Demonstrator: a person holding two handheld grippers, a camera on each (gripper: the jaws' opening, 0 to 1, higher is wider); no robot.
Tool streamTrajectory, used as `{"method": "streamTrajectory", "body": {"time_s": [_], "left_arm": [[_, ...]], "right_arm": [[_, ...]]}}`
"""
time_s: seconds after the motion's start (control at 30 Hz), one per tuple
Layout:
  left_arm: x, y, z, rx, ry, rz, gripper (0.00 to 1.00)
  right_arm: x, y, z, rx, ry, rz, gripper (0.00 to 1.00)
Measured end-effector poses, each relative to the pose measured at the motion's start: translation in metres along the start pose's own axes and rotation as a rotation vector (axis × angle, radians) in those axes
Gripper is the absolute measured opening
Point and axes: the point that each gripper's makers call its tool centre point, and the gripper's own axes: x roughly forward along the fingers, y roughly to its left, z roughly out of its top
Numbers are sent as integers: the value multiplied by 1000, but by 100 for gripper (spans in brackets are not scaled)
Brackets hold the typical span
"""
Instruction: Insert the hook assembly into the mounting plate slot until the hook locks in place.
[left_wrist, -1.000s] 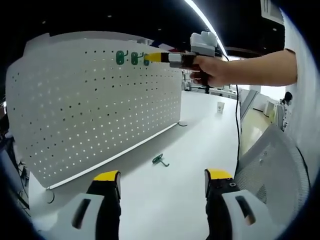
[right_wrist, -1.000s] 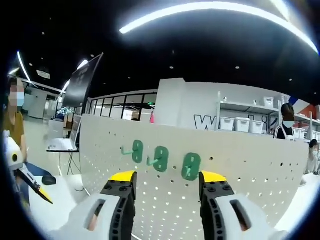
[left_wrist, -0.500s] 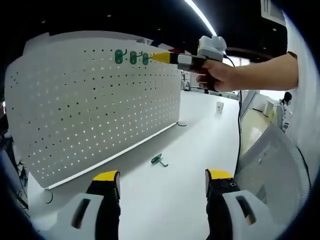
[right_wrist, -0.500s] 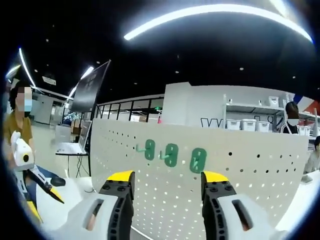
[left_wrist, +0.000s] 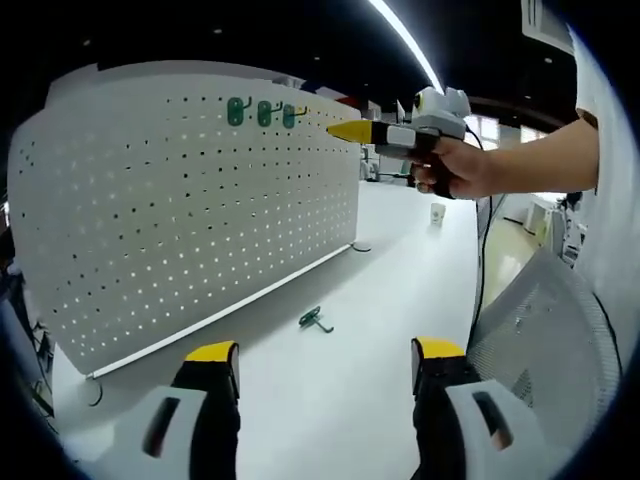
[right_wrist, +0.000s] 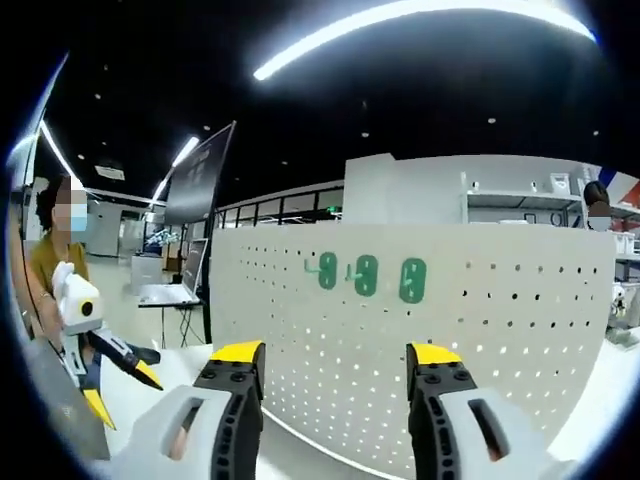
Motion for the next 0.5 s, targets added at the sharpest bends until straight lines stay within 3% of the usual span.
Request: {"method": "streamTrajectory", "body": {"time_s": [0.5], "left_arm": [[-1, 2, -1, -8, -3, 1, 73]], "right_arm": [[-27, 11, -28, 50, 44, 5, 57]]}}
